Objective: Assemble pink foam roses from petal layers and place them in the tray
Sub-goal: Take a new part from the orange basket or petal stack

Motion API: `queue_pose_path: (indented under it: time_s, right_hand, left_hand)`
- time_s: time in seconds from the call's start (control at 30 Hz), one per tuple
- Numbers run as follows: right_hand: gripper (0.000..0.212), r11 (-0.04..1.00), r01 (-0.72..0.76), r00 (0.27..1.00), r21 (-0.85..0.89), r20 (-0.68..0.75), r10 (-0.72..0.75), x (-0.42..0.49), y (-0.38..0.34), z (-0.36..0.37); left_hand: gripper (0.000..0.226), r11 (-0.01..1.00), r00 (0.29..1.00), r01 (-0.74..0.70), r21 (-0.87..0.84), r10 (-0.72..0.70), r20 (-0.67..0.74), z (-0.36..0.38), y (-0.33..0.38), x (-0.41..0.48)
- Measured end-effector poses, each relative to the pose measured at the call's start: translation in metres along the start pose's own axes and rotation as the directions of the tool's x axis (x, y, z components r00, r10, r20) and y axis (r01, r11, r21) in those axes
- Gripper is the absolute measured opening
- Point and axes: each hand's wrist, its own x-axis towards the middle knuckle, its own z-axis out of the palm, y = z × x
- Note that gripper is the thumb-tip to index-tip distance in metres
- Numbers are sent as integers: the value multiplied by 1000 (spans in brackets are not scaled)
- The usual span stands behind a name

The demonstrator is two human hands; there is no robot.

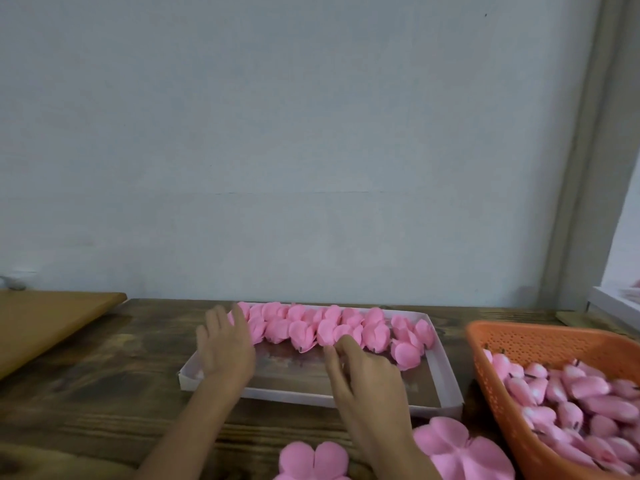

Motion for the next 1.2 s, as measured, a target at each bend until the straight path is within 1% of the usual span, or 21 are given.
queue_pose_path:
  time_s: [0.07, 0.1, 0.17, 0.23, 0.27, 0.33, 0.4, 0.47, 0.53, 0.6, 0.63, 0.67, 0.7, 0.77, 0.8, 0.83, 0.97, 1.07, 1.13, 1.17, 1.2]
  right_hand:
    - [32, 1000, -9, 1000, -5, -10, 9, 1, 2, -1]
    - [32, 1000, -14, 1000, -9, -24, 14, 1, 3, -2]
    - [32, 999, -24, 999, -33, -49, 23, 3, 1, -8]
    - [30, 999, -17, 998, -35, -61, 15, 8, -6, -20]
    - [30, 1000, 0, 996, -10, -94, -1, 10, -12, -30]
    - [35, 997, 36, 957, 65, -291, -16, 17, -19, -61]
    - [39, 974, 82, 845, 213, -533, 45, 28, -15, -103]
    - [39, 956, 63, 786, 288, -604, 130, 40, 1, -137]
    - [37, 972, -121, 828, 202, -519, 211, 52, 32, -154]
    - [31, 921, -363, 911, -139, -258, 321, 62, 74, -161]
    - [26, 839, -412, 907, -355, -76, 414, 63, 96, -163]
    - [24, 751, -391, 854, -532, 95, 512, 63, 117, -165]
    - [21, 676, -332, 768, -658, 228, 599, 60, 134, -166]
    - [19, 619, -256, 605, -743, 376, 702, 53, 159, -164]
    - [20, 625, -244, 571, -742, 411, 711, 49, 170, -162]
    - [20, 631, -226, 575, -742, 422, 701, 45, 176, -162]
    - [18, 632, -217, 638, -744, 382, 669, 44, 188, -159]
    - [33, 675, -303, 654, -672, 369, 661, 45, 195, -159]
    - [38, 675, -362, 643, -643, 353, 680, 48, 203, -163]
    - [36, 674, -374, 663, -637, 325, 675, 52, 208, -166]
    - [31, 673, -355, 711, -649, 280, 645, 56, 213, -168]
  left_hand:
    - [52, 974, 988, -150, -168, 140, -65, -22, 5, -21]
    - [40, 930, 970, -244, -275, 235, -63, -32, 6, -36]
    - [19, 812, 922, -336, -477, 388, 13, -50, 5, -74]
    - [18, 733, 857, -359, -577, 505, 108, -60, -1, -109]
    - [22, 732, 822, -360, -578, 542, 175, -60, -4, -123]
    - [28, 736, 781, -367, -569, 576, 242, -56, -10, -141]
    - [29, 724, 793, -345, -597, 565, 227, -52, -14, -149]
    - [28, 717, 823, -284, -637, 523, 222, -52, -15, -150]
    - [32, 713, 847, -232, -662, 483, 224, -51, -14, -145]
    - [45, 707, 859, -198, -679, 459, 227, -50, -13, -141]
    - [49, 710, 861, -184, -679, 451, 237, -49, -13, -138]
    - [49, 714, 858, -164, -681, 443, 258, -48, -14, -134]
    - [44, 712, 852, -134, -690, 438, 286, -47, -15, -130]
    - [28, 694, 838, -67, -716, 429, 337, -48, -17, -124]
    - [20, 685, 839, -44, -727, 420, 345, -48, -18, -121]
    - [15, 675, 847, -23, -737, 405, 344, -47, -19, -118]
    - [20, 607, 844, 106, -787, 364, 395, -39, -20, -112]
    - [31, 532, 818, 212, -820, 362, 447, -36, -21, -110]
    - [29, 518, 803, 228, -825, 380, 460, -35, -22, -107]
    - [24, 514, 798, 225, -827, 389, 459, -35, -23, -106]
    - [19, 508, 799, 222, -833, 395, 453, -35, -23, -105]
